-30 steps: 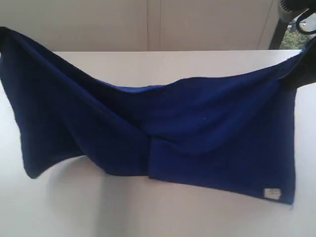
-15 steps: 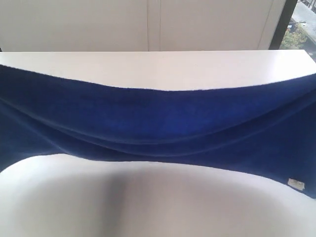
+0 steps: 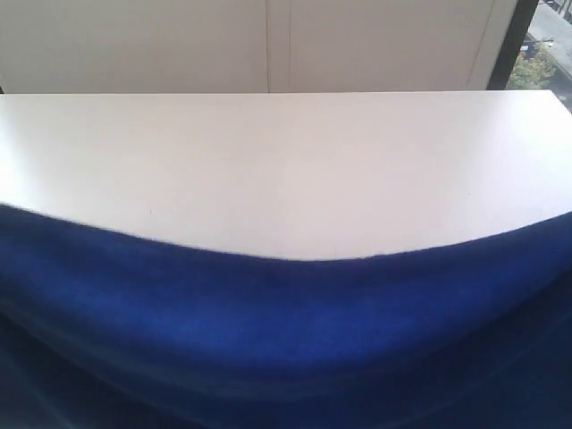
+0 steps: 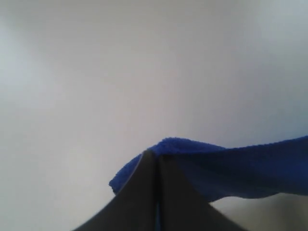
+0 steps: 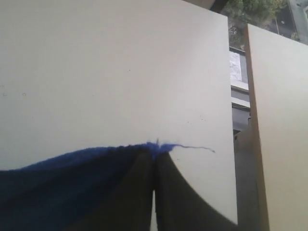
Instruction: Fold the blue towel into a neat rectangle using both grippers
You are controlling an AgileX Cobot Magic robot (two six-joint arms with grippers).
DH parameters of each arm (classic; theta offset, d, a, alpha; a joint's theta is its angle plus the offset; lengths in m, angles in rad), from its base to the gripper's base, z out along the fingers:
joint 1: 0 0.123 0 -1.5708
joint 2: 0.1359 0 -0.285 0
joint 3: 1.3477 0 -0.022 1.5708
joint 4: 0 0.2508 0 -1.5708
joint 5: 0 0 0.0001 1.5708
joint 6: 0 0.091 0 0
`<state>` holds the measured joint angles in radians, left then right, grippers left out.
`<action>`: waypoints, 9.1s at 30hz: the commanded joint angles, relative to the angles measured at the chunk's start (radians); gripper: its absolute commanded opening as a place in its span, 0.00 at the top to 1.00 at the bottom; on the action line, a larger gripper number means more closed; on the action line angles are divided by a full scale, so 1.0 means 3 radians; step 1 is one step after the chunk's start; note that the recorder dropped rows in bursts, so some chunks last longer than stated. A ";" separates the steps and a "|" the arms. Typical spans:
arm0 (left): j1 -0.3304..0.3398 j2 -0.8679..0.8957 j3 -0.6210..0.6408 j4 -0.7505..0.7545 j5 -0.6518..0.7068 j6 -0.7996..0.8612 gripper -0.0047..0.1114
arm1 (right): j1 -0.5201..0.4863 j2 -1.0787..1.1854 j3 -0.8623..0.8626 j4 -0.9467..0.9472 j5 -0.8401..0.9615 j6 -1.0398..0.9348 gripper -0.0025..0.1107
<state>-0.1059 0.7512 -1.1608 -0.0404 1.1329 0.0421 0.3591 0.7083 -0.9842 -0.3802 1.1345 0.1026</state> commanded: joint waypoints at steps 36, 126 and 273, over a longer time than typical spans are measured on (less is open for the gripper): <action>0.0014 0.3853 0.0229 -0.0111 -0.3888 -0.0140 0.96 | -0.0748 0.4032 -0.0493 -0.2553 -0.2534 0.2983 0.98; 0.0078 0.4354 -0.0789 -0.0321 -0.3014 0.0469 0.96 | -0.1146 0.4830 -0.1618 0.0590 -0.2120 -0.0070 0.98; 0.0353 0.0658 0.0725 -0.0459 -0.0386 0.0207 0.96 | -0.1197 0.2050 0.0221 0.1606 -0.1019 -0.0790 0.98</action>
<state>-0.0030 0.9861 -0.9561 -0.1673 0.9986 0.1108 0.0059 1.3075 -0.9256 0.0985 0.8559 -0.1220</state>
